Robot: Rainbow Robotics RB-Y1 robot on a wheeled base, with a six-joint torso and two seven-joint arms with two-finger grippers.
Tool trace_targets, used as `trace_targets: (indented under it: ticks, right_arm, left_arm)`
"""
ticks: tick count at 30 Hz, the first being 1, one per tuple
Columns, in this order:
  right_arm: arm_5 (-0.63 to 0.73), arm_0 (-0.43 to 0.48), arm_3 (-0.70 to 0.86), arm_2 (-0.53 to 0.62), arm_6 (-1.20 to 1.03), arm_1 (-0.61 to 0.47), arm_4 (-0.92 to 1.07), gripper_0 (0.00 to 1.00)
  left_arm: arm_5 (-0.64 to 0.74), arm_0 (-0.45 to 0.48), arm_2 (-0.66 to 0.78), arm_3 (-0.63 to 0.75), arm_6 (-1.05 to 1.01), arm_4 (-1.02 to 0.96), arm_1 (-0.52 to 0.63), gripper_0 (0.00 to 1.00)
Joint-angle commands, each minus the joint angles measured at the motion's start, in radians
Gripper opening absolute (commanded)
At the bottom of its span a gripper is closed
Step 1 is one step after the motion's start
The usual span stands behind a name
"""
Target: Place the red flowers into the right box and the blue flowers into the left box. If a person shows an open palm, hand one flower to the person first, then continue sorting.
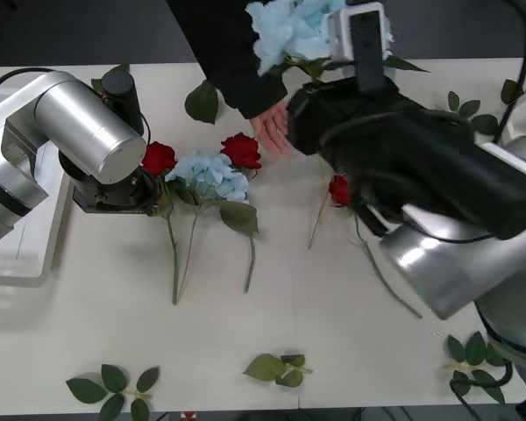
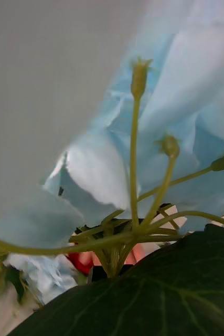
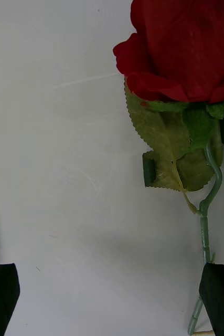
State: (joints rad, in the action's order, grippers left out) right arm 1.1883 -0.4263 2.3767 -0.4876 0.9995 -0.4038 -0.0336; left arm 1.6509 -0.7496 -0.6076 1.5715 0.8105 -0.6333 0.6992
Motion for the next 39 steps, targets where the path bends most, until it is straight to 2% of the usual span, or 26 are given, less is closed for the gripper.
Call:
trace_targets:
  ticks: [1,9,23,24,25,26,27,29,33,37,39]
  right_arm:
    - [-0.084,-0.118,-0.103,-0.032,-0.101,0.077,-0.100,0.00]
    - [-0.246,-0.192,-0.278,-0.006,-0.205,0.094,-0.135,0.00]
    - [-0.256,-0.201,-0.301,0.009,-0.229,0.091,-0.123,0.00]
    - [-0.257,-0.201,-0.301,0.009,-0.228,0.091,-0.123,0.04]
    - [-0.257,-0.201,-0.300,0.009,-0.228,0.091,-0.123,0.16]
    - [-0.257,-0.201,-0.301,0.009,-0.228,0.091,-0.123,0.29]
    - [-0.257,-0.201,-0.300,0.011,-0.228,0.089,-0.121,0.49]
    - [-0.257,-0.201,-0.301,0.012,-0.223,0.088,-0.123,0.58]
    - [-0.257,-0.201,-0.300,0.012,-0.223,0.085,-0.121,0.63]
    - [-0.257,-0.200,-0.294,0.014,-0.228,0.074,-0.115,0.63]
    - [-0.257,-0.189,-0.269,0.014,-0.228,0.036,-0.072,0.63]
  left_arm:
    - [-0.008,-0.025,-0.006,0.015,0.039,0.007,-0.012,1.00]
    - [-0.008,-0.025,-0.006,0.015,0.039,0.007,-0.010,1.00]
    - [-0.003,-0.025,-0.006,0.015,0.041,0.007,-0.010,1.00]
    - [-0.003,-0.025,-0.006,0.015,0.039,0.007,-0.010,1.00]
    - [-0.005,-0.025,-0.006,0.013,0.041,0.007,-0.010,1.00]
    - [-0.003,-0.025,-0.006,0.015,0.039,0.007,-0.010,1.00]
    - [-0.003,-0.025,-0.006,0.013,0.041,0.007,-0.010,1.00]
    - [-0.003,-0.024,-0.006,0.013,0.039,0.007,-0.012,1.00]
    - [-0.003,-0.024,-0.004,0.015,0.041,0.007,-0.010,1.00]
    - [-0.003,-0.024,-0.006,0.013,0.039,0.007,-0.010,1.00]
    - [-0.006,-0.020,-0.006,0.013,0.036,0.009,-0.010,1.00]
